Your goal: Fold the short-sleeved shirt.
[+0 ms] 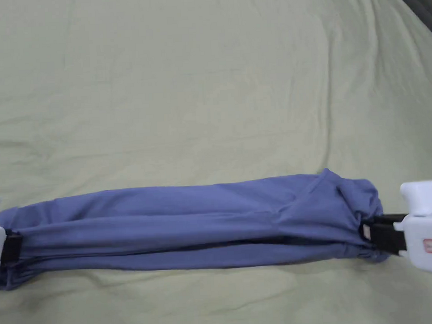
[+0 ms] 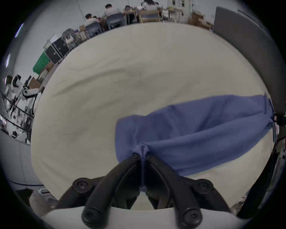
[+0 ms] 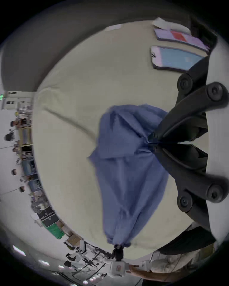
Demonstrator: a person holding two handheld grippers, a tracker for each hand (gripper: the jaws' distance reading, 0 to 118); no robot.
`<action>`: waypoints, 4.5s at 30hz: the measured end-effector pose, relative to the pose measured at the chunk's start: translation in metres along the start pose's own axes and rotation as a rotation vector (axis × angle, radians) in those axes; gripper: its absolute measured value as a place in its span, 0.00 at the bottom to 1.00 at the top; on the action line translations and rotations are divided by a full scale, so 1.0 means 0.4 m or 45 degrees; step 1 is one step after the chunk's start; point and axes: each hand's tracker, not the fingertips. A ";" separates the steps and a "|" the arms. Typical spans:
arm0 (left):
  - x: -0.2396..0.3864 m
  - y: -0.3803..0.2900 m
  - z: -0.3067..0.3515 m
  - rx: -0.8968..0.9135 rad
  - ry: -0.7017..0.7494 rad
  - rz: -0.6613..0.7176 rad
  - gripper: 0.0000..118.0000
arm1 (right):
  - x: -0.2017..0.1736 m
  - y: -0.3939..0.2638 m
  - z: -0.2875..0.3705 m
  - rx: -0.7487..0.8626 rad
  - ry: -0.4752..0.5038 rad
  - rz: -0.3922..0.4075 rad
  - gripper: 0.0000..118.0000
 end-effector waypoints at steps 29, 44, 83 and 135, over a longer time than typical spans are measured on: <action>0.096 -0.200 0.585 0.687 0.102 0.205 0.00 | -0.268 -0.023 0.380 0.557 0.044 0.108 0.03; -0.064 -0.015 -0.070 0.151 -0.119 0.414 0.85 | -0.265 0.040 0.253 0.412 0.045 0.140 0.03; 0.468 0.115 0.032 0.049 -0.816 0.373 0.72 | -0.116 -0.002 0.250 0.386 0.076 -0.010 0.03; 0.240 0.035 0.014 0.068 -0.393 0.259 0.30 | -0.169 -0.008 0.251 0.295 0.055 0.065 0.03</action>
